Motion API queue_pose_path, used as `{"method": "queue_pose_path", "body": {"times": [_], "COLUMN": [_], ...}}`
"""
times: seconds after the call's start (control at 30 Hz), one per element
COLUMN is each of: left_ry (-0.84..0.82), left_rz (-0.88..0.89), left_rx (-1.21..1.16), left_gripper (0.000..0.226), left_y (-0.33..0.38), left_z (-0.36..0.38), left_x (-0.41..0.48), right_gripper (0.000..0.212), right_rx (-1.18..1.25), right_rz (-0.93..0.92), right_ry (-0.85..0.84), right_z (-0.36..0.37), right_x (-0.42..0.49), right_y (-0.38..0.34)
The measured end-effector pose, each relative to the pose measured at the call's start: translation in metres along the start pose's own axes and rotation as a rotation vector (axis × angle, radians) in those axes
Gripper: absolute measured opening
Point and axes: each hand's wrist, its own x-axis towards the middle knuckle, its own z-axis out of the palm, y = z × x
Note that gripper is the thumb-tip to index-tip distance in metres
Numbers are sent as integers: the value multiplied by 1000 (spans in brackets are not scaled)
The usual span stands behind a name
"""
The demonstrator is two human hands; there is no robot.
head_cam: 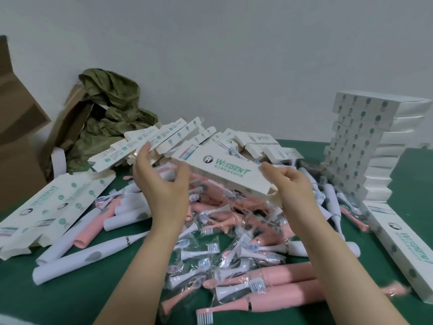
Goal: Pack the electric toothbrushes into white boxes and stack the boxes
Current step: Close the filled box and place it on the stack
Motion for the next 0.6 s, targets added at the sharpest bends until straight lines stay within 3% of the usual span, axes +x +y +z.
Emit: {"method": "queue_pose_path", "body": {"times": [0.1,0.2,0.3,0.4,0.53,0.6], "left_ry": [-300,-628,-711,-766,-787,-780], "left_rz": [431,614,538,432,436,389], "left_rx": [187,282,267,254,229,198], "left_gripper": [48,55,48,34,21,21], "left_y": [18,34,36,33,39,47], "left_z": [4,13,12,10,17,24], "left_x": [-8,-14,-16,-13,-14,-17], "right_gripper": [35,54,71,67,48,50], "right_rx": [-79,-68,147,406,441,404], "right_rz": [-124,-183,-116,-29,-21,-74], "right_ry": [-25,-130,-272,-351,-348,-350], "right_z": [1,0,-6,-10,-10,-9], "right_x": [-3,-5,-5,-4,-3,-5], "right_y": [-5,-9,-8,-8,-4,-5]}}
